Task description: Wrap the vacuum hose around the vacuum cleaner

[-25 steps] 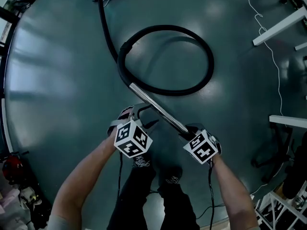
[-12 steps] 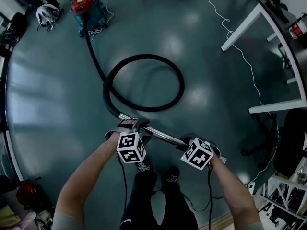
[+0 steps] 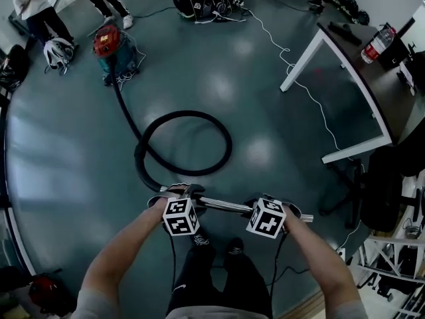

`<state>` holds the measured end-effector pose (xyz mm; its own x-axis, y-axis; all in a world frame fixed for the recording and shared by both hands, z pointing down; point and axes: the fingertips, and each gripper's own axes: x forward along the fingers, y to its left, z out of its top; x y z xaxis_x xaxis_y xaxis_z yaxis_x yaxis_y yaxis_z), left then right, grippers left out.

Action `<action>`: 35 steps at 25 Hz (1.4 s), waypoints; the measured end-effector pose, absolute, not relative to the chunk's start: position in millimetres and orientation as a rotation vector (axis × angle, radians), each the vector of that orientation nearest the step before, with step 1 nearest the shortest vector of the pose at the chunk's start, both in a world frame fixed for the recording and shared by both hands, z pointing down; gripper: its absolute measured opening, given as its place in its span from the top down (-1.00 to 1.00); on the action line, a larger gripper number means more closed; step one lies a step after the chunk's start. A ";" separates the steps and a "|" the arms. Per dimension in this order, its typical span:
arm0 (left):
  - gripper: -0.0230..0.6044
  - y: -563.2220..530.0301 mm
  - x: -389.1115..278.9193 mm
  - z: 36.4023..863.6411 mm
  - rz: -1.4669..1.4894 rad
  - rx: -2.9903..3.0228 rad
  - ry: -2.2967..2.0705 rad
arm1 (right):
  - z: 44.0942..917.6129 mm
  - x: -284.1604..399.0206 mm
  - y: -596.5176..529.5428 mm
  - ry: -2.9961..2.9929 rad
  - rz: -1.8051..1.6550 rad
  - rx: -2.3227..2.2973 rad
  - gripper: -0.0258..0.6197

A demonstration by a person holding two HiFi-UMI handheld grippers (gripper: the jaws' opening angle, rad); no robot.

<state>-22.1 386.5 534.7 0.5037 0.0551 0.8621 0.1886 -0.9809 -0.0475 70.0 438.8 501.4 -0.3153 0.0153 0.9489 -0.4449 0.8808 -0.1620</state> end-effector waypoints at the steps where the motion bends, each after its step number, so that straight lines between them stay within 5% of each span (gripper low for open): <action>1: 0.10 387.2 -22.7 527.2 -1.485 -2.594 -0.225 | 492.8 68.3 439.4 -1.839 0.460 0.313 0.41; 10: 0.11 407.4 20.8 475.2 -1.410 -2.709 -0.277 | 427.5 83.5 431.9 -1.800 0.319 0.205 0.41; 14: 0.44 401.1 44.0 461.7 -1.427 -2.709 -0.269 | 412.4 108.1 413.4 -1.790 0.252 0.138 0.41; 35: 0.46 339.4 159.9 421.5 -1.715 -2.857 0.122 | 344.4 222.7 312.4 -1.881 -0.550 0.028 0.25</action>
